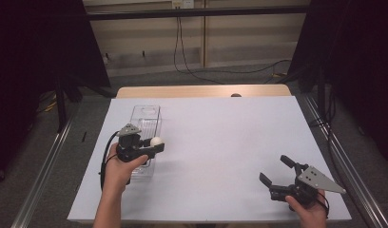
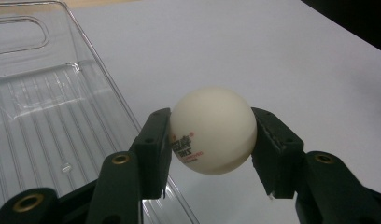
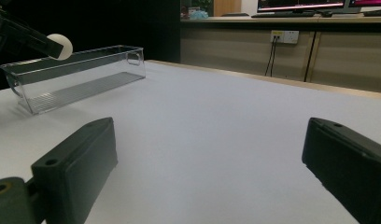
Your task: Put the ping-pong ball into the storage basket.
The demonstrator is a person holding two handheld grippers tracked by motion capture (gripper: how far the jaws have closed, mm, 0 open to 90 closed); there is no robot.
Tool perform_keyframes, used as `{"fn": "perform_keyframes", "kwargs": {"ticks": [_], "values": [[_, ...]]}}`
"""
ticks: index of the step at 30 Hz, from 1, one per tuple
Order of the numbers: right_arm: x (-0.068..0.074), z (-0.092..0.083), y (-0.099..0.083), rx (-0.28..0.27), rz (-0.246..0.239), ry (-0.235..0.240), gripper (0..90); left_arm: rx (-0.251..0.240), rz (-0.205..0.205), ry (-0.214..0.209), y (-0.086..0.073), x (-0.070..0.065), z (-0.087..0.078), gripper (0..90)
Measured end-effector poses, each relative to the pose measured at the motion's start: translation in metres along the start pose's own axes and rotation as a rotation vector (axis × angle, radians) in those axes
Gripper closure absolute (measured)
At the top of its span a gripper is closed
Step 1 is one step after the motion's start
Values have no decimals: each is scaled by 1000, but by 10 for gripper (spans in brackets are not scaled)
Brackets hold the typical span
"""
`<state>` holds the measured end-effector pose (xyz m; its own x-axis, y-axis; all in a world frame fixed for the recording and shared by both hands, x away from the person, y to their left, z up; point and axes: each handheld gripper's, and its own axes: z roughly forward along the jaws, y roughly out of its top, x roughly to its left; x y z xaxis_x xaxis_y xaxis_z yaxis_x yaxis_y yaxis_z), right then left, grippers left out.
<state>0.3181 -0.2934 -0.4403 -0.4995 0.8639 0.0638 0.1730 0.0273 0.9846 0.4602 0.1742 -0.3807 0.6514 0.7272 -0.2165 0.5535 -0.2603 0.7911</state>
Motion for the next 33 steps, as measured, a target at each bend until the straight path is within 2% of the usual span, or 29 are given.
{"fn": "perform_keyframes", "kwargs": {"ticks": [8,10,13,21,25,26,33], "values": [[0,0,0,-1,-2,-1,28,-4,-6,0,0,2,-1,511],[0,0,0,-1,0,-1,28,-7,-6,14,-1,2,-1,510],[0,0,0,-1,0,0,28,-2,-3,4,-1,4,-2,511],[0,0,0,-3,5,-6,28,-14,-18,20,-2,5,-2,510],[0,0,0,0,1,0,28,-12,-19,15,-2,7,-3,510],[0,0,0,-4,5,-6,28,-13,-18,27,-2,8,-3,511],[0,0,0,-2,-4,2,28,-2,-9,32,-2,9,-4,510]]}}
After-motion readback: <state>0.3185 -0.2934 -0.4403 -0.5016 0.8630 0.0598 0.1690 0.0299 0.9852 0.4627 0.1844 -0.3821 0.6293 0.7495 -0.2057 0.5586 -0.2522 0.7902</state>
